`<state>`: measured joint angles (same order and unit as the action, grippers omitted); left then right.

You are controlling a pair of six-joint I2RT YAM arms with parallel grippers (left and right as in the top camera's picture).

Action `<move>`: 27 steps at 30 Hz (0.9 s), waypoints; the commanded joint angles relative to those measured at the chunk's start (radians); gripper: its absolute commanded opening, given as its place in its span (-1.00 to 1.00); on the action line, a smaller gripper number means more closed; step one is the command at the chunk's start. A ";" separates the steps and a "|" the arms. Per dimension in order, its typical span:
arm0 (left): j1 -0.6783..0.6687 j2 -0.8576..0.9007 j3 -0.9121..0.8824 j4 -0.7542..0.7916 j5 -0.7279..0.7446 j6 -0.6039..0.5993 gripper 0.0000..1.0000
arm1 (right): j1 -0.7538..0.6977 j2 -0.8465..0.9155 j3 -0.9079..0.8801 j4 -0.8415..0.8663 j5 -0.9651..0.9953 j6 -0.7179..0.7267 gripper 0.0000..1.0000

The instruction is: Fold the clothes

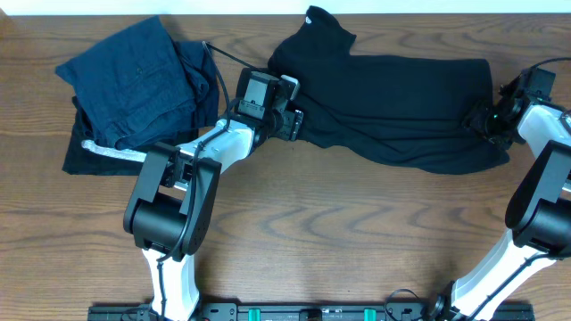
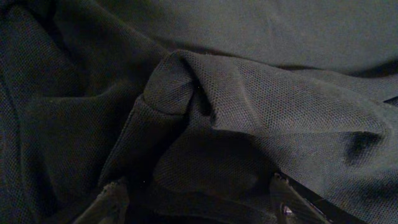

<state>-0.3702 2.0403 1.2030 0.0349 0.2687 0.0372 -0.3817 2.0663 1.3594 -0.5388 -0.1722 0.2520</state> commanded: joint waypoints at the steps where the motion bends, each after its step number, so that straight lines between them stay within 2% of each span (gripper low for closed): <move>1: 0.004 0.000 0.010 0.004 0.018 -0.015 0.47 | -0.008 0.091 -0.063 -0.038 -0.042 0.009 0.33; 6: 0.004 0.000 0.010 0.004 0.063 -0.016 0.47 | -0.008 0.091 -0.063 -0.038 -0.042 0.008 0.33; 12: 0.004 0.000 0.010 -0.008 0.064 -0.016 0.47 | -0.008 0.091 -0.063 -0.037 -0.042 0.009 0.33; 16: 0.004 0.000 0.010 -0.014 0.064 -0.016 0.36 | -0.008 0.091 -0.063 -0.037 -0.042 0.009 0.33; 27: 0.004 0.001 0.010 0.019 0.063 -0.016 0.35 | -0.008 0.091 -0.063 -0.037 -0.042 0.009 0.33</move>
<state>-0.3702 2.0403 1.2030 0.0502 0.3161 0.0227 -0.3817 2.0663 1.3594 -0.5385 -0.1722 0.2520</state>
